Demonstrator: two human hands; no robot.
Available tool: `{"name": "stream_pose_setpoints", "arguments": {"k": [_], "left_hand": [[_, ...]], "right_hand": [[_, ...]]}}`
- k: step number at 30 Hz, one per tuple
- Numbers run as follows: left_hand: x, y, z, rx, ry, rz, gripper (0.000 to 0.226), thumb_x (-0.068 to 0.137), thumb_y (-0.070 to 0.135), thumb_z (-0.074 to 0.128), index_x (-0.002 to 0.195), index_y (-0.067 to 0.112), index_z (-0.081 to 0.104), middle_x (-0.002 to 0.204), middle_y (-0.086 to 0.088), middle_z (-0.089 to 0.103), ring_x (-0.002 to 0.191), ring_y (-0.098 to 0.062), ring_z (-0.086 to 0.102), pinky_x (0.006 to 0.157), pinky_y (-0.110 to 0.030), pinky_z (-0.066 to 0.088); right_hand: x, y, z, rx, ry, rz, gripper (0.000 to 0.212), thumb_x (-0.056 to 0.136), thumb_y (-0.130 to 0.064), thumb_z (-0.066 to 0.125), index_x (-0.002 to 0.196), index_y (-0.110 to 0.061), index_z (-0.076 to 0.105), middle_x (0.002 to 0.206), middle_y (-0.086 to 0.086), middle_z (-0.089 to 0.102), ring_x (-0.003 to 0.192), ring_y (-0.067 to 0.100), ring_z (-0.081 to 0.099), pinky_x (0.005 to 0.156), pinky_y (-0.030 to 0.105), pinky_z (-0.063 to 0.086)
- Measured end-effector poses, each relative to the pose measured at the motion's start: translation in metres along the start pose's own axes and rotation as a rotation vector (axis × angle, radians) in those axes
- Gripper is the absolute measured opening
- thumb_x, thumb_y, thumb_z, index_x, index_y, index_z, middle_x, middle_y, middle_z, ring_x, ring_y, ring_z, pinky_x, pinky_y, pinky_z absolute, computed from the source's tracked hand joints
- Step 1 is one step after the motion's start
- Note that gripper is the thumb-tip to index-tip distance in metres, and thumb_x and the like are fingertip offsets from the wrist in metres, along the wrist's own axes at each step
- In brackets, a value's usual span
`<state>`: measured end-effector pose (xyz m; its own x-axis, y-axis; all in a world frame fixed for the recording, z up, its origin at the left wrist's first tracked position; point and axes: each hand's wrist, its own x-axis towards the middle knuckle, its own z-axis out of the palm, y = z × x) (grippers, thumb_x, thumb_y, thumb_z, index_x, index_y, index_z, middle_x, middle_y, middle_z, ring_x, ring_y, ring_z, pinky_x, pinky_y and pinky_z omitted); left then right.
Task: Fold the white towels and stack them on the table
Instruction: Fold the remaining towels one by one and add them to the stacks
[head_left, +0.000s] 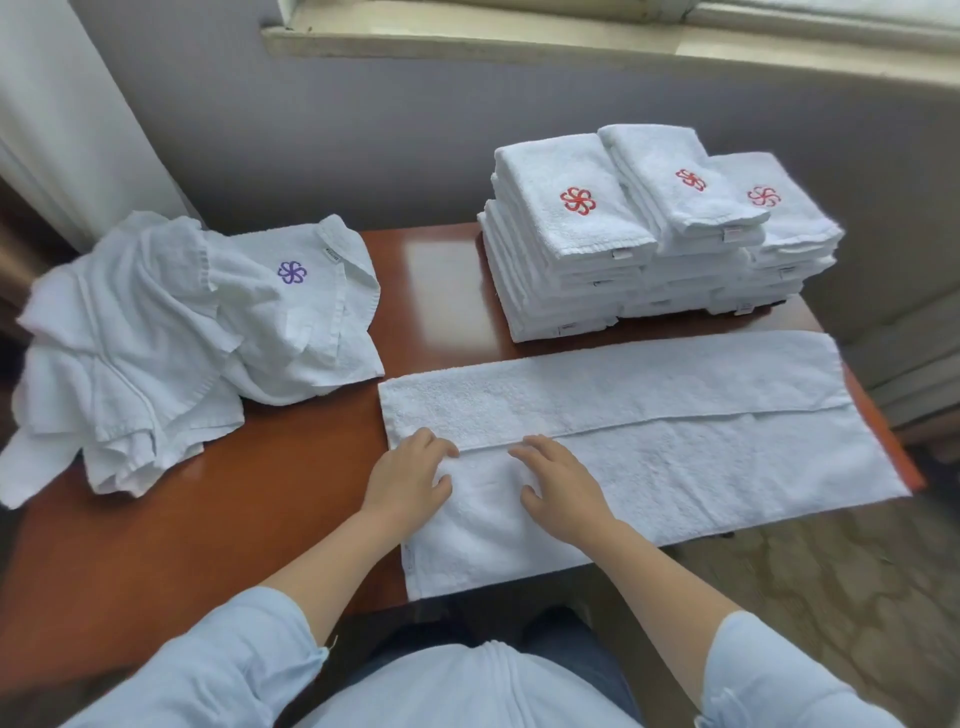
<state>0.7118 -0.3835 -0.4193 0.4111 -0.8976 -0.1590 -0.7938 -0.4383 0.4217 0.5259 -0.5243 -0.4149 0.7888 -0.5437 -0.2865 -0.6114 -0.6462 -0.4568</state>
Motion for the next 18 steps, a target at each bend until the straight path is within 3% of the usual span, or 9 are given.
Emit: {"name": "stream_pose_setpoints", "arguments": {"k": [6, 10, 12, 15, 18], "left_hand": [[-0.046, 0.020, 0.017, -0.043, 0.006, -0.013, 0.022, 0.086, 0.044, 0.062, 0.104, 0.033, 0.058, 0.103, 0.018, 0.049, 0.093, -0.004, 0.054, 0.075, -0.022, 0.045], [-0.076, 0.034, 0.030, 0.014, -0.037, -0.068, 0.038, 0.072, 0.064, 0.064, 0.092, 0.035, 0.052, 0.098, 0.021, 0.042, 0.087, -0.003, 0.043, 0.075, -0.020, 0.033], [-0.089, 0.041, 0.037, 0.106, -0.087, -0.099, 0.046, 0.068, 0.066, 0.066, 0.097, 0.034, 0.051, 0.101, 0.018, 0.043, 0.091, -0.006, 0.041, 0.079, -0.022, 0.033], [-0.101, 0.048, 0.046, 0.240, -0.121, -0.160, 0.036, 0.077, 0.039, 0.071, 0.105, 0.029, 0.051, 0.111, 0.010, 0.044, 0.103, -0.012, 0.042, 0.087, -0.023, 0.036], [-0.106, 0.057, 0.051, 0.274, -0.081, -0.225, 0.025, 0.085, 0.009, 0.058, 0.105, 0.022, 0.055, 0.111, 0.005, 0.047, 0.104, -0.016, 0.046, 0.079, -0.023, 0.039]], "right_hand": [[-0.026, 0.016, 0.002, -0.032, -0.034, -0.084, 0.052, 0.095, -0.025, 0.055, 0.146, -0.027, 0.044, 0.156, -0.005, 0.034, 0.144, 0.012, 0.029, 0.113, 0.026, 0.030], [-0.042, 0.034, -0.001, -0.082, -0.021, -0.164, 0.046, 0.093, -0.033, 0.058, 0.138, -0.026, 0.051, 0.147, -0.007, 0.042, 0.135, 0.012, 0.038, 0.107, 0.025, 0.036], [-0.051, 0.041, -0.001, -0.084, -0.027, -0.193, 0.043, 0.091, -0.038, 0.059, 0.133, -0.026, 0.054, 0.142, -0.008, 0.045, 0.131, 0.012, 0.040, 0.103, 0.024, 0.038], [-0.064, 0.052, 0.002, -0.107, -0.092, -0.252, 0.045, 0.088, -0.045, 0.062, 0.127, -0.026, 0.053, 0.141, -0.007, 0.042, 0.133, 0.015, 0.034, 0.107, 0.026, 0.033], [-0.073, 0.059, 0.006, -0.218, -0.150, -0.322, 0.050, 0.085, -0.045, 0.067, 0.127, -0.026, 0.048, 0.147, -0.005, 0.033, 0.141, 0.020, 0.024, 0.118, 0.034, 0.022]]}}
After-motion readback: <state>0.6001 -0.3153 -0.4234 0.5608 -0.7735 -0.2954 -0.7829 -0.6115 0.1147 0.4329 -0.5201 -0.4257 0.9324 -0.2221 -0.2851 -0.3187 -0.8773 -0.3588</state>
